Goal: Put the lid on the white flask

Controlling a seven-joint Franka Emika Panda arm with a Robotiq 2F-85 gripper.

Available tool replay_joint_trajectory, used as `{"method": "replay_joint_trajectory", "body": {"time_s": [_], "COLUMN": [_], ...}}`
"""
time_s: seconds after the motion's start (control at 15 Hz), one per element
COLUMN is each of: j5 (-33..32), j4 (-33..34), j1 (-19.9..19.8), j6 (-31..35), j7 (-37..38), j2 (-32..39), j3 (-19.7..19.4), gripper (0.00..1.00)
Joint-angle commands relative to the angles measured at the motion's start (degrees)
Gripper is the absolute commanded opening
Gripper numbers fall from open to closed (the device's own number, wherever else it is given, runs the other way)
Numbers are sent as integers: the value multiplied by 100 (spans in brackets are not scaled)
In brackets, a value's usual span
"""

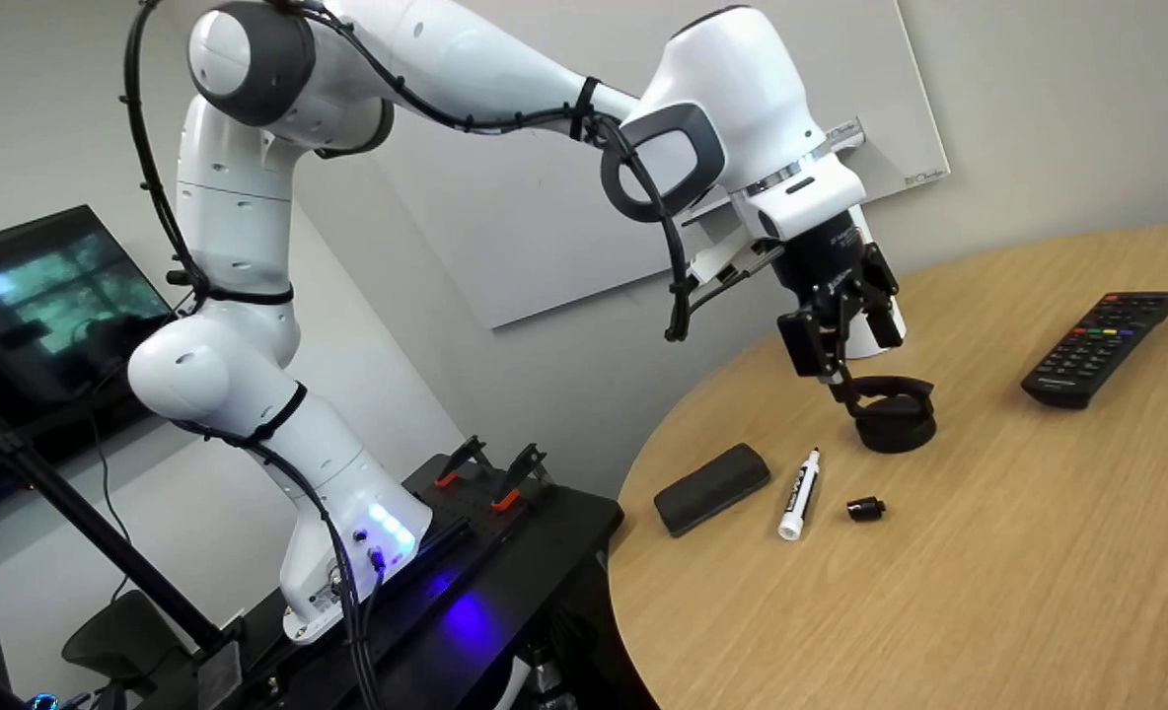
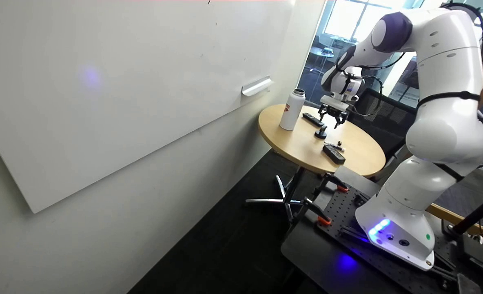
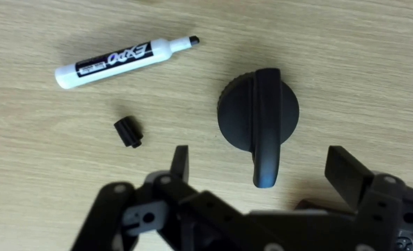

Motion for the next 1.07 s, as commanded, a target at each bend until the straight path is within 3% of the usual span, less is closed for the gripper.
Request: {"method": "replay_joint_trajectory", "body": {"time_s": [0.0, 0.13, 0.2, 0.27, 0.4, 0.87, 1.0], "j5": [39, 53, 61, 65, 59, 20, -20], "j4": [24, 62, 69, 79, 93, 5, -59], "j1": [96, 92, 91, 88, 95, 170, 225], "j6": [234, 239, 238, 232, 210, 328, 364], "j7": [179, 165, 161, 153, 157, 189, 228], "j2": [159, 249, 278, 302, 333, 210, 123], "j3": [-20, -6, -2, 1, -7, -90, -180], "gripper": [100, 97, 74, 73, 61, 5, 2]}}
